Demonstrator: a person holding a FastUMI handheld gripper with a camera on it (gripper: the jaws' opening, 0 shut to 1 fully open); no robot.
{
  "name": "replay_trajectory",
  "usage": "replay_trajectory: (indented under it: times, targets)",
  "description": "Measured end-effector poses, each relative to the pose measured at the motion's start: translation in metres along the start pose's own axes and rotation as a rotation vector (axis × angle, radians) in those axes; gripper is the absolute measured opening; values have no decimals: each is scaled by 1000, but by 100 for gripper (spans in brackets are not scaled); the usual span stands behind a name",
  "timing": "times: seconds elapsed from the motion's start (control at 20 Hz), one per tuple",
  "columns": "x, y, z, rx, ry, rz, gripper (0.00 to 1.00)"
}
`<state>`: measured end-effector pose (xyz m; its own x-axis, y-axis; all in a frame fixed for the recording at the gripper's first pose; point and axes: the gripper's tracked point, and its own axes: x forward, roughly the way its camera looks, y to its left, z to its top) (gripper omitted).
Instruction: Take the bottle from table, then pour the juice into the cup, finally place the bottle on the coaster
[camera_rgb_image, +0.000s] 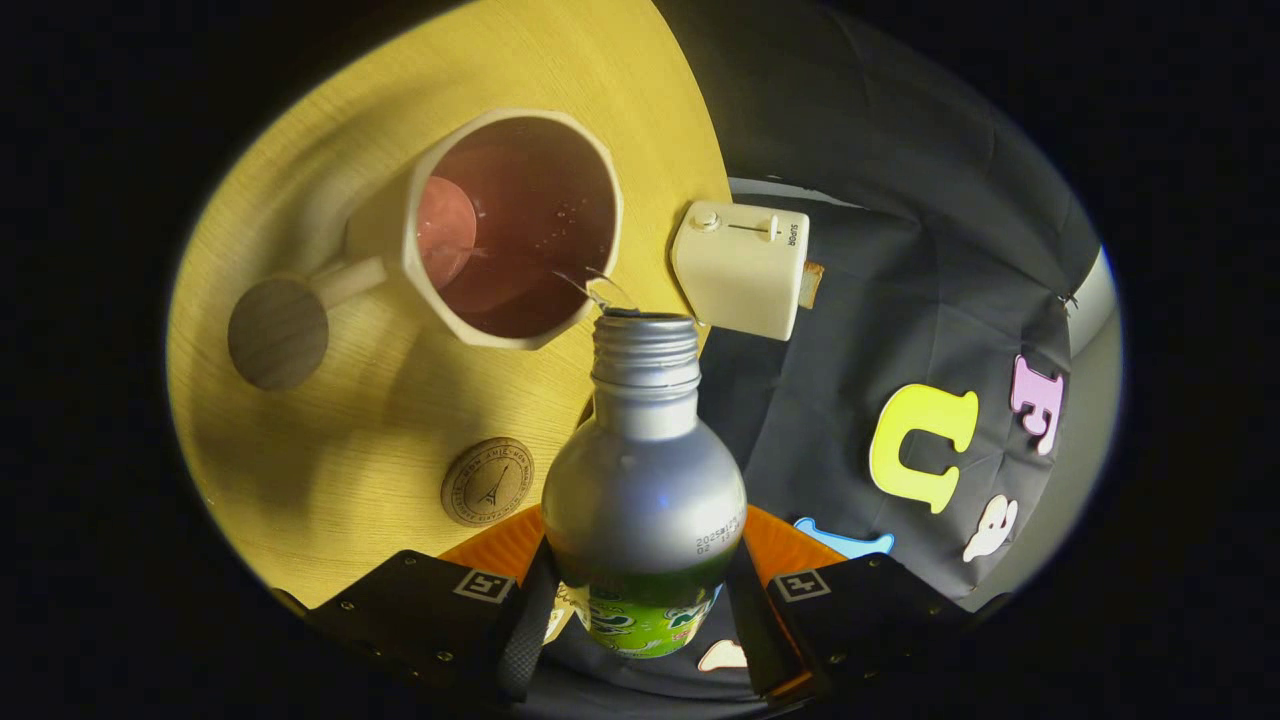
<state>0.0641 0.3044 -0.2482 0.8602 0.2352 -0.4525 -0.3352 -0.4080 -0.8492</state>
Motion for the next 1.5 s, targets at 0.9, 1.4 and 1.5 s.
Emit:
replay_trajectory:
  times: [0.9, 1.4, 1.5]
  targets:
    - [-4, -6, 5, -34, -17, -25, 79]
    - [-7, -10, 10, -49, -30, -37, 79]
    - [-7, -10, 9, -53, -28, -39, 79]
